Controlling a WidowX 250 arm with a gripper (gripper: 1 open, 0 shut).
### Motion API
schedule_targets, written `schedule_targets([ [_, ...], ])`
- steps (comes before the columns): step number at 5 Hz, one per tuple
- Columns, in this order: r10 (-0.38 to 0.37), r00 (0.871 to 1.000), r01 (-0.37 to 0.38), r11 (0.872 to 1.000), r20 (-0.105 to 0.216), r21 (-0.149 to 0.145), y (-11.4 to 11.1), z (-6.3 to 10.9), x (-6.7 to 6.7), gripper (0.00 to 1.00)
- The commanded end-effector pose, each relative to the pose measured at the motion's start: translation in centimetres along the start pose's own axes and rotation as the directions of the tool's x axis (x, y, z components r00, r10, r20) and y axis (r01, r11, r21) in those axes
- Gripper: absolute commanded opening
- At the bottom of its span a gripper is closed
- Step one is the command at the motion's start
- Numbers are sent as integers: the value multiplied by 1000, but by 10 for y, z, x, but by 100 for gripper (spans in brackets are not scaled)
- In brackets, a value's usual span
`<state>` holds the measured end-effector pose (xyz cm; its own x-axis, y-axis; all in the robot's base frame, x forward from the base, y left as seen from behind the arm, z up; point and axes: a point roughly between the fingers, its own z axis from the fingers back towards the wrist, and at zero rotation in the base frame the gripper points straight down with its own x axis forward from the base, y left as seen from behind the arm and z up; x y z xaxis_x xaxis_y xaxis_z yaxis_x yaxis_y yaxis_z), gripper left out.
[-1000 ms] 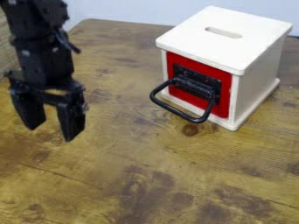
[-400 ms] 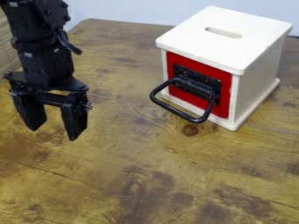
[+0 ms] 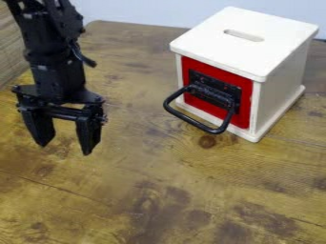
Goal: Close the drawer
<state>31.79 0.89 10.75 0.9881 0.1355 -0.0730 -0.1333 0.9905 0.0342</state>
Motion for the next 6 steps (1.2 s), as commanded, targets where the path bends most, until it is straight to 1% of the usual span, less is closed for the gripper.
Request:
schedule_targets([
  [1,-22,998,22,1000,60,-2,7,22,7,100],
  [2,-46,997,46,999,62,2,9,24,8,100],
  [4,-58,996,58,998,61,0,14,31,7,100],
  [5,-72,996,73,997,59,-11,11,36,3,100],
  [6,-105,993,106,994,59,-17,8,30,-2,100],
])
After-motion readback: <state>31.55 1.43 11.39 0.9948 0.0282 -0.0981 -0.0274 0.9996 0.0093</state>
